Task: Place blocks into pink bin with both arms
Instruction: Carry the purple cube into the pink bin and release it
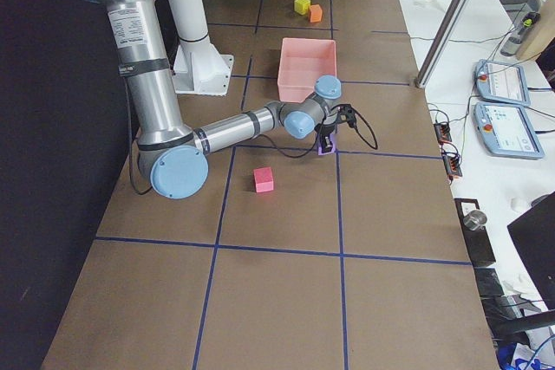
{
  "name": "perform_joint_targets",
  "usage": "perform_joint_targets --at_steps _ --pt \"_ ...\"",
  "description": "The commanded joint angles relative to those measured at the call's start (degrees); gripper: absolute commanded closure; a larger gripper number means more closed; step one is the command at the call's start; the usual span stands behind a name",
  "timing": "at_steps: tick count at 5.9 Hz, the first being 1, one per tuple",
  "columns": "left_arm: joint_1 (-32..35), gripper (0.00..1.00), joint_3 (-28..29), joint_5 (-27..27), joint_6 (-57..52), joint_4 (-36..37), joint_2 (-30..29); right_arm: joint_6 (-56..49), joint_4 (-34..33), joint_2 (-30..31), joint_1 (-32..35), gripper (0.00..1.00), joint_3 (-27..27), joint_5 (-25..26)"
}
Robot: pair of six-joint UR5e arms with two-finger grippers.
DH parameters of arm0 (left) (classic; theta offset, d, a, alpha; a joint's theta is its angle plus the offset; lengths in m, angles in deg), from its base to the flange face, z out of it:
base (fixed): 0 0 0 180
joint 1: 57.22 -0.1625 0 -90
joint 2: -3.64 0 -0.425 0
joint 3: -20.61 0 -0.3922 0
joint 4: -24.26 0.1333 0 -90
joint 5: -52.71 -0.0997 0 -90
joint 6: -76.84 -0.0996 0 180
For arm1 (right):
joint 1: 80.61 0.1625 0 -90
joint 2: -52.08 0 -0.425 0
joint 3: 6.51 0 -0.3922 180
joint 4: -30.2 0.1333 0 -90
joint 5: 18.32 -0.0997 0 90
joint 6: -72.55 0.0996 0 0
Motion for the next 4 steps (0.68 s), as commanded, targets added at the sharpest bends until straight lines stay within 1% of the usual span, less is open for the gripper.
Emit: perform_joint_targets --at_steps 1,2,3,4 --pt "0.0 0.00 -0.6 0.1 0.2 -0.1 -0.9 15.2 -8.7 -9.0 -3.8 0.79 -3.9 0.4" --pt "-0.1 0.00 -0.6 0.1 0.5 -0.2 -3.7 22.2 -13.8 -13.9 -7.1 0.79 -5.6 3.0" --pt "-0.2 0.00 -0.6 0.1 0.3 -0.6 -5.5 29.4 -18.5 -19.1 -11.1 0.79 -6.3 6.6" --pt "-0.3 0.00 0.3 0.1 0.3 -2.6 -7.2 34.3 -22.8 -24.1 -15.7 0.79 -6.0 11.1"
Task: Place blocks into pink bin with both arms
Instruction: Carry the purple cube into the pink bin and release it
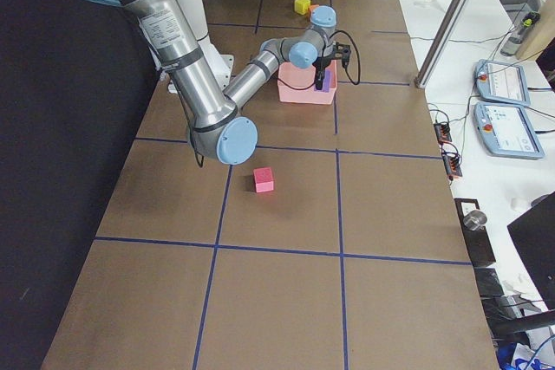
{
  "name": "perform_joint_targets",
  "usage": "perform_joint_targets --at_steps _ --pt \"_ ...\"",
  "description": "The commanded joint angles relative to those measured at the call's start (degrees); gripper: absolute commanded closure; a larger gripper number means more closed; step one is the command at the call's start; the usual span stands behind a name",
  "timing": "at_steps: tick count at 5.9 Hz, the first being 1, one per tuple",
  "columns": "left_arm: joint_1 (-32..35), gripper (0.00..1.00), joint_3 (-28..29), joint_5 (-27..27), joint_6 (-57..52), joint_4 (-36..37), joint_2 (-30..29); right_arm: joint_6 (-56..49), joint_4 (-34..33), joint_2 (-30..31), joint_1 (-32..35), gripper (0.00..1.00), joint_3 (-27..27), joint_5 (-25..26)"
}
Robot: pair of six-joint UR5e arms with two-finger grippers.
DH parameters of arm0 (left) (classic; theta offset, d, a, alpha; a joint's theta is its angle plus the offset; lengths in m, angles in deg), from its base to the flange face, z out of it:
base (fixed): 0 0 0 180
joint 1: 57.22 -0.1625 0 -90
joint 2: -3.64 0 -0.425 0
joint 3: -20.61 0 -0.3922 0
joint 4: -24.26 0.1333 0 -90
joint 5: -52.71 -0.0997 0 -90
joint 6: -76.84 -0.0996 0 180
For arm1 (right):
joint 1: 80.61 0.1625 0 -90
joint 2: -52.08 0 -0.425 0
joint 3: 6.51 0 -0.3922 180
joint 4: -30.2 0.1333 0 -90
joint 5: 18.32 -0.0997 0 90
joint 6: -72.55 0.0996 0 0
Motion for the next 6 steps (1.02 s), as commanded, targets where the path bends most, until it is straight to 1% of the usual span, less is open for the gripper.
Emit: perform_joint_targets --at_steps 1,2,3,4,5,6 --pt "-1.8 0.00 0.6 0.1 -0.1 -3.2 -2.1 9.6 -5.4 -7.3 -8.1 0.74 0.4 7.9" --pt "-4.0 0.00 1.1 0.1 0.2 -6.4 -2.5 11.3 -5.4 -7.8 -9.4 0.18 0.4 8.4" --pt "-5.9 0.00 0.9 0.2 7.2 -6.9 -4.6 11.3 -6.2 -8.3 -9.8 0.00 0.4 9.3" --pt "-11.5 0.00 0.6 0.0 16.8 -10.2 -5.3 9.8 -6.9 -8.2 -8.7 0.00 0.2 8.8" --pt "-15.5 0.00 0.9 -0.3 30.5 -14.0 -5.4 5.1 -7.7 -7.6 -5.7 0.00 0.1 6.7" --pt "-18.3 0.00 1.1 -0.5 42.7 -17.3 -6.7 -1.8 -9.8 -6.7 -1.8 0.00 0.0 2.6"
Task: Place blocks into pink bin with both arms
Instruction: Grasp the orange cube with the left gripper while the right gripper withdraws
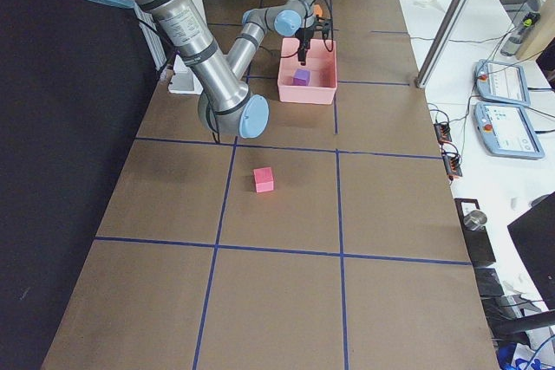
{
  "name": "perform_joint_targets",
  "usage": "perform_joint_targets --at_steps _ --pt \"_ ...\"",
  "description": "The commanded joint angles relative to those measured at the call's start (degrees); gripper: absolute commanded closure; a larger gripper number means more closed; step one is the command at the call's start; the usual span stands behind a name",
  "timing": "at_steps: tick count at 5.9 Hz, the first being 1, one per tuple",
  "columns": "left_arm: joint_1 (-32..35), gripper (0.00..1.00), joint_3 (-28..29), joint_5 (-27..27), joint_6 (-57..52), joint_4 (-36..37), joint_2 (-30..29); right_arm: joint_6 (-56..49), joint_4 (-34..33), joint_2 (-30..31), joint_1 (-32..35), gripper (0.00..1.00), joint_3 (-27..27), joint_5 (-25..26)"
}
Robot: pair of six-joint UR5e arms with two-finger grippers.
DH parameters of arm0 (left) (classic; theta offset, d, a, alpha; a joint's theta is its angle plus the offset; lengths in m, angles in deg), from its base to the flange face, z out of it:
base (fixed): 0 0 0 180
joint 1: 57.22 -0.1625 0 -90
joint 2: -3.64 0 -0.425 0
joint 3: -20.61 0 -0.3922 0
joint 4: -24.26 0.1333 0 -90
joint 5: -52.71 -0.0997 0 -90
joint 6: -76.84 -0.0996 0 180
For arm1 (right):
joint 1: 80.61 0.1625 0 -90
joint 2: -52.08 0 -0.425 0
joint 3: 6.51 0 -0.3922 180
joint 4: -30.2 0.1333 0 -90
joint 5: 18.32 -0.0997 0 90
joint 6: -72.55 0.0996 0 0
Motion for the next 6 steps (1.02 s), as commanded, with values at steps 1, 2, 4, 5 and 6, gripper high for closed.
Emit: perform_joint_targets --at_steps 1,2,4,5,6 --pt "-6.3 0.00 0.3 -0.4 21.4 -4.7 -2.5 -14.5 -1.7 4.1 8.8 0.00 0.0 -7.5" --pt "-9.0 0.00 0.3 -3.3 27.6 -4.7 -4.1 -25.7 -1.8 7.3 14.2 0.00 0.1 -11.4" --pt "-16.2 0.00 1.2 -10.4 39.6 -4.9 -7.6 -45.4 -1.9 13.1 23.2 0.00 0.5 -15.1" --pt "-17.1 0.00 2.9 -10.5 41.4 -6.9 -8.6 -54.4 -1.9 15.6 26.3 0.00 0.7 -15.3" --pt "-18.6 0.00 5.8 -12.0 43.7 -11.1 -9.2 -61.6 -1.9 18.1 29.5 0.00 0.7 -16.3"
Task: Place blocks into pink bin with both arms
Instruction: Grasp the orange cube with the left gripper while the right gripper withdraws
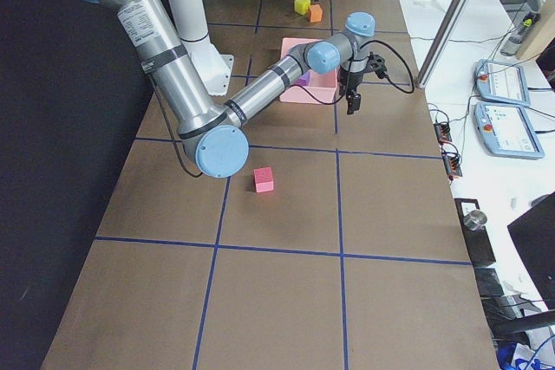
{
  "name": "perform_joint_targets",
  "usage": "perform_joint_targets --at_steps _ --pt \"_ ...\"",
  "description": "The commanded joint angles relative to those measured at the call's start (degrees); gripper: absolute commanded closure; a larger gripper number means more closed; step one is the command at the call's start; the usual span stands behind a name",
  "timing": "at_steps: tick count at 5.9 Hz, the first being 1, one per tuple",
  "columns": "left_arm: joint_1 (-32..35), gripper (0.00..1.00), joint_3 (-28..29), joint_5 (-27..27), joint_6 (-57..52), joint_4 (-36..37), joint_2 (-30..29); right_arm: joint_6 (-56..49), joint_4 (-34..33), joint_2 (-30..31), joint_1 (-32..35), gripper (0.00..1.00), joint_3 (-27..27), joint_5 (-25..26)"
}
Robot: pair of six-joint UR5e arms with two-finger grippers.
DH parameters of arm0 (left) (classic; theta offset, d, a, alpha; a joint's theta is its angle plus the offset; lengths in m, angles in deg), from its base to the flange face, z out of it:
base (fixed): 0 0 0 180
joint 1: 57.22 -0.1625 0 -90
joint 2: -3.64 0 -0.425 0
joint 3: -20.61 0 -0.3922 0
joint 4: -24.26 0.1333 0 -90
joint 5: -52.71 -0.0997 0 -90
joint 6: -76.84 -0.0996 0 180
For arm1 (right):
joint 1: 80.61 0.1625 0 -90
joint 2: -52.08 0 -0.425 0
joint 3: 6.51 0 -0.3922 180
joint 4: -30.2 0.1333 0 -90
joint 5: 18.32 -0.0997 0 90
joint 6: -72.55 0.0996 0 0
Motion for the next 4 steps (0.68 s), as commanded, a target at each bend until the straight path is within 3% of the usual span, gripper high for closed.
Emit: perform_joint_targets --at_steps 1,4 --pt "-3.4 0.00 3.6 -4.7 3.9 -4.0 -1.2 -11.5 0.1 4.1 4.9 0.00 0.1 -1.9" --pt "-5.7 0.00 7.2 -6.1 3.7 -4.1 -2.1 -11.7 0.4 5.5 4.9 0.00 0.1 -1.9"
